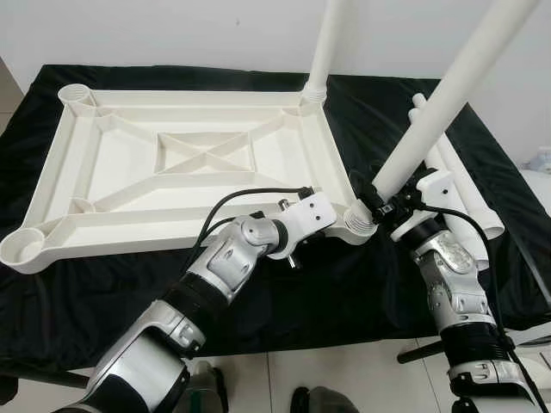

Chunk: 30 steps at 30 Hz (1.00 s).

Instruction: Building children table

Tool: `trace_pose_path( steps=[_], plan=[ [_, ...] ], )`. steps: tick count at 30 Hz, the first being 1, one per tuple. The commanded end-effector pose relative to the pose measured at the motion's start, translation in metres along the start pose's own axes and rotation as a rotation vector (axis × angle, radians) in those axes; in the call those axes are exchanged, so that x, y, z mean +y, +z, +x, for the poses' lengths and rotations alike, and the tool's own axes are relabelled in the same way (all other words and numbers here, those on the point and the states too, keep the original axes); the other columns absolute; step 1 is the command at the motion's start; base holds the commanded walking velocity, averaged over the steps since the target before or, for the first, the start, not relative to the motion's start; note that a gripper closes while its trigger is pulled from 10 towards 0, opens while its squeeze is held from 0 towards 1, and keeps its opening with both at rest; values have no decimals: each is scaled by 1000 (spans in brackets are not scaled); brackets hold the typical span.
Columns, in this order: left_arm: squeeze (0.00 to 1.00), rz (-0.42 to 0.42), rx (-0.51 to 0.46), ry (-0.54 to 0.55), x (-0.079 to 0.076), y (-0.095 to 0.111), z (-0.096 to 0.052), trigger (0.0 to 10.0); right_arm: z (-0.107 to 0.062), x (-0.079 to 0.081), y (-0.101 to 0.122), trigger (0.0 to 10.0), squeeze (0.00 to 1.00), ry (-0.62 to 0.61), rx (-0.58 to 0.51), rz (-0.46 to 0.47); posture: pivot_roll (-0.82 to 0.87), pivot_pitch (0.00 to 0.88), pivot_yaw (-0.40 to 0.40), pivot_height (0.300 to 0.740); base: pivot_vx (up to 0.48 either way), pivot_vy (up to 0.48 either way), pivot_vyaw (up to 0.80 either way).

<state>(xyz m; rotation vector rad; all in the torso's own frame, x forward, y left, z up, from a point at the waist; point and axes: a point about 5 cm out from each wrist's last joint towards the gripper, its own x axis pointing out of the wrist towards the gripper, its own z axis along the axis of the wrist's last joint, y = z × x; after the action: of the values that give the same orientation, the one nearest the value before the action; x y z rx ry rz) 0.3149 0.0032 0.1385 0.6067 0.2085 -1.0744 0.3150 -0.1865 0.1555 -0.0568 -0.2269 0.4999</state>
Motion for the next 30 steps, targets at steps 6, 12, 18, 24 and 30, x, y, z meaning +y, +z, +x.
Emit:
trace_pose_path(
  steps=[6,12,18,24,30],
  plan=[
    [0,73,-84,47,8,24,-7,10000,-25,-14,-50,10000,0,-144,304,20,8,88,-7,740,0,0,0],
    [0,74,-83,48,8,24,-7,10000,-24,-11,-56,10000,0,-148,324,34,13,84,-8,740,0,0,0],
    [0,76,-81,50,9,23,-8,10000,-27,-8,-59,10000,0,-153,302,57,14,79,-7,740,0,0,0],
    [0,78,-83,46,8,24,-8,10000,-33,2,-60,10000,0,-162,208,92,15,78,-8,740,0,0,0],
    [0,77,-83,44,7,24,-8,10000,-39,6,-63,10000,0,-181,187,127,13,77,-7,740,0,0,0]
  ],
)
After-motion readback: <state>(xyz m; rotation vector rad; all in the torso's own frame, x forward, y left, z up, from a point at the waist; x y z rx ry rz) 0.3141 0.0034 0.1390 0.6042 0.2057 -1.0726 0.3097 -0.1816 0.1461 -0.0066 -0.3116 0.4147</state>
